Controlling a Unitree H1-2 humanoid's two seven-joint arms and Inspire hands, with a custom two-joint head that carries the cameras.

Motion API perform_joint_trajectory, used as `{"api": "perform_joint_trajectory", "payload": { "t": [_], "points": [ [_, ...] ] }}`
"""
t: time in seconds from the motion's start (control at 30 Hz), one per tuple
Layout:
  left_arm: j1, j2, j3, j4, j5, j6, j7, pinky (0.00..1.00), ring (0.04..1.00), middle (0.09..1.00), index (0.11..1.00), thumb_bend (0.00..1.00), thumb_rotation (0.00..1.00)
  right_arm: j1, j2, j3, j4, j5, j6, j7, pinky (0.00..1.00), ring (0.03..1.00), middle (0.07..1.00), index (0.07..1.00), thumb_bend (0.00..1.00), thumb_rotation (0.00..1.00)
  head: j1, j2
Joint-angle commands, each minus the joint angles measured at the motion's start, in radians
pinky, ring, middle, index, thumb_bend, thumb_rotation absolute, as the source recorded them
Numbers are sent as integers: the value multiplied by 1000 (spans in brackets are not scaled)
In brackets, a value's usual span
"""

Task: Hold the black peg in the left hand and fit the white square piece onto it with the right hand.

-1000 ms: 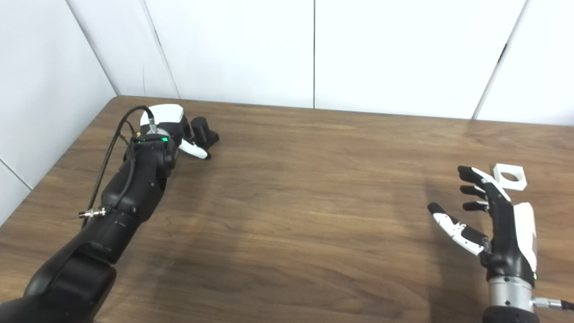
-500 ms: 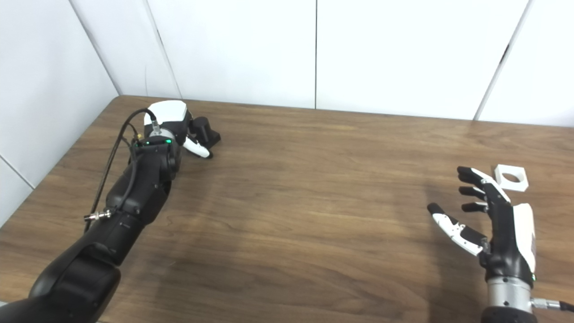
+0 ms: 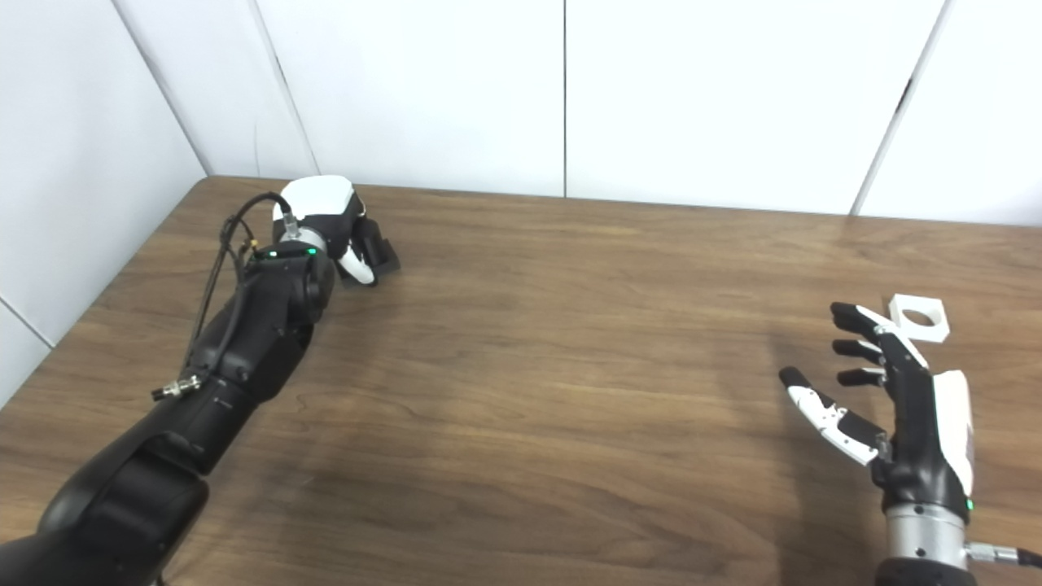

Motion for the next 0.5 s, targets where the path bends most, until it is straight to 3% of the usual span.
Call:
{"api": "perform_joint_trajectory", "payload": {
  "t": [0.0, 0.23, 0.47],
  "points": [
    [-12, 47, -14, 16, -11, -2, 4, 853, 842, 814, 492, 524, 71, -30, -7, -6, -33, 2, -43, -16, 577, 716, 782, 767, 489, 228, 1, 1],
    [-19, 57, -26, 28, -92, -34, 27, 839, 843, 813, 492, 523, 71, -34, -6, -4, -35, -6, -38, -15, 569, 708, 780, 762, 476, 253, -11, 0],
    [-15, 73, -48, 26, -176, -136, 37, 893, 882, 844, 487, 524, 64, -35, -1, -3, -46, -9, -17, -7, 590, 721, 788, 769, 468, 284, -25, 0]
  ]
}}
